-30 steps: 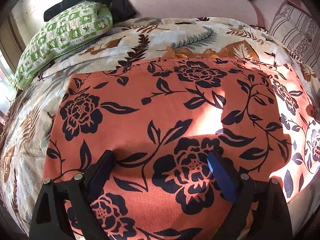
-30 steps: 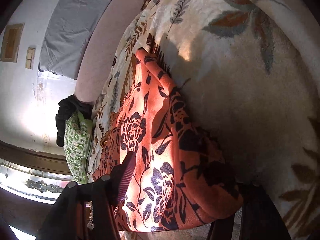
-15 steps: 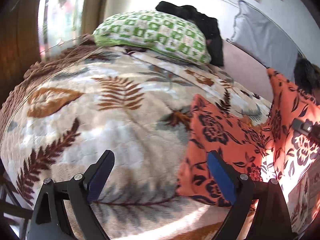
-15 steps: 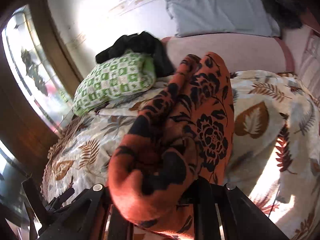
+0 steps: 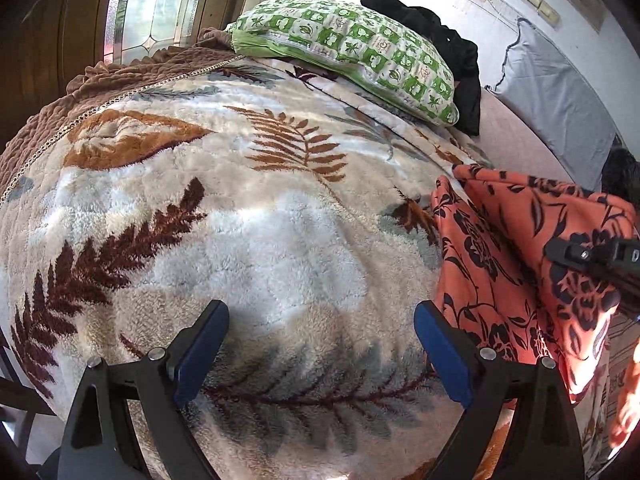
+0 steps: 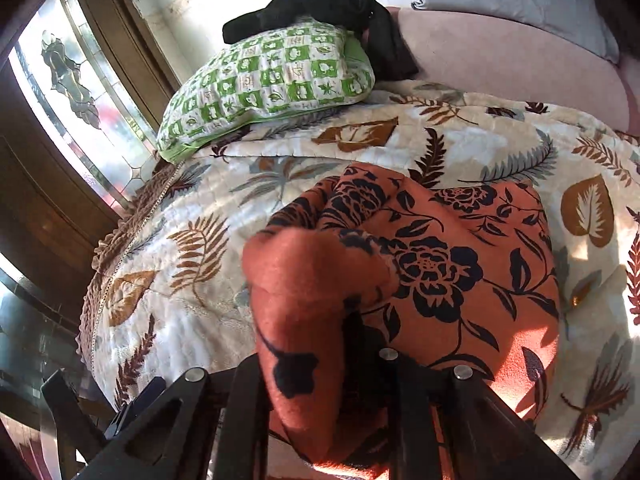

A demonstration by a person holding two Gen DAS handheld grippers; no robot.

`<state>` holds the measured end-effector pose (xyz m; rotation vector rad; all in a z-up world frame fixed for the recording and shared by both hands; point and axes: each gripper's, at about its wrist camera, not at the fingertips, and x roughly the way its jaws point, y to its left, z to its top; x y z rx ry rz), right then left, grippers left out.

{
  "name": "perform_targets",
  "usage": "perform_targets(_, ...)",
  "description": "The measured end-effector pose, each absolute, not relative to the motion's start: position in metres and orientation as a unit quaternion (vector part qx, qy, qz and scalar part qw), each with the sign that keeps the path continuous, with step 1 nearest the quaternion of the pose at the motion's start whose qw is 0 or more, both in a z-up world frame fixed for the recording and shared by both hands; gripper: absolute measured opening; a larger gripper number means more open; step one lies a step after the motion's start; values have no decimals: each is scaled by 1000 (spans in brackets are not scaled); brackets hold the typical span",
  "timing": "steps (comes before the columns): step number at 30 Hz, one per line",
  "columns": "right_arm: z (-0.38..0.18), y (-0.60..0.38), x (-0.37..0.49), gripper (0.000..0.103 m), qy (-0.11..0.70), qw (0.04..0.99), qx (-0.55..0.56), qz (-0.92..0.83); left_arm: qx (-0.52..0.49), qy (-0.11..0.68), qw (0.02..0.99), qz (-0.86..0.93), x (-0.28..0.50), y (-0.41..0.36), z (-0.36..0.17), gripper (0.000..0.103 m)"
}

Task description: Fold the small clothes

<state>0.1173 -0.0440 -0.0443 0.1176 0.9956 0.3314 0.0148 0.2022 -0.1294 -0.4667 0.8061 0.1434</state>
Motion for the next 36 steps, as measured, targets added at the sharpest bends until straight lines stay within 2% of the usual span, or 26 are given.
perform_targets(1, -55, -35, 117, 21, 490, 855, 43, 166, -233, 385, 890, 73, 13, 205, -129, 94)
perform_targets(3, -94, -5, 120, 40, 545, 818, -9, 182, -251, 381, 887, 78, 11, 212, -129, 94)
perform_targets(4, -108, 5, 116, 56, 549, 813, -38, 193, -256, 380, 886, 79, 10, 214, -129, 94)
perform_targets(5, -104, 9, 105, 67, 515, 831, -54, 206, -258, 377, 886, 80, 8, 215, -128, 94)
perform_targets(7, -91, 1, 94, 79, 498, 832, -17, 243, -258, 371, 888, 84, 6, 215, -125, 94)
perform_targets(12, -54, -67, 70, 79, 458, 852, 97, 234, -240, 359, 902, 25, 5, 187, -96, 94)
perform_targets(15, -52, -114, 58, 80, 451, 853, 166, 204, -211, 347, 913, -26, 5, 155, -69, 94)
perform_targets(21, -64, -170, 45, 80, 453, 839, 240, 182, -153, 413, 897, -42, 48, 105, -67, 94)
perform_targets(22, -64, -174, 43, 80, 451, 838, 247, 183, -168, 421, 890, -39, 53, 106, -71, 90)
perform_targets(23, -66, -178, 43, 80, 450, 837, 250, 185, -191, 423, 885, -44, 56, 109, -74, 80)
perform_targets(24, -66, -181, 43, 80, 449, 836, 253, 189, -206, 421, 881, -58, 57, 111, -74, 44)
perform_targets(25, -67, -183, 40, 80, 447, 835, 256, 193, -203, 426, 880, -58, 57, 112, -76, 24)
perform_targets(27, -71, -186, 41, 80, 446, 833, 260, 200, -230, 447, 864, -22, 54, 124, -99, 24)
perform_targets(29, -82, -189, 47, 80, 459, 824, 265, 201, -297, 498, 815, 2, 50, 145, -145, 27)
perform_targets(30, -88, -190, 49, 80, 467, 817, 271, 201, -312, 483, 818, -10, 45, 150, -149, 27)
perform_targets(33, -98, -194, 52, 80, 474, 809, 282, 205, -275, 476, 835, -13, 40, 141, -127, 33)
perform_targets(36, -99, -201, 55, 80, 468, 807, 295, 209, -241, 473, 847, -5, 36, 136, -104, 59)
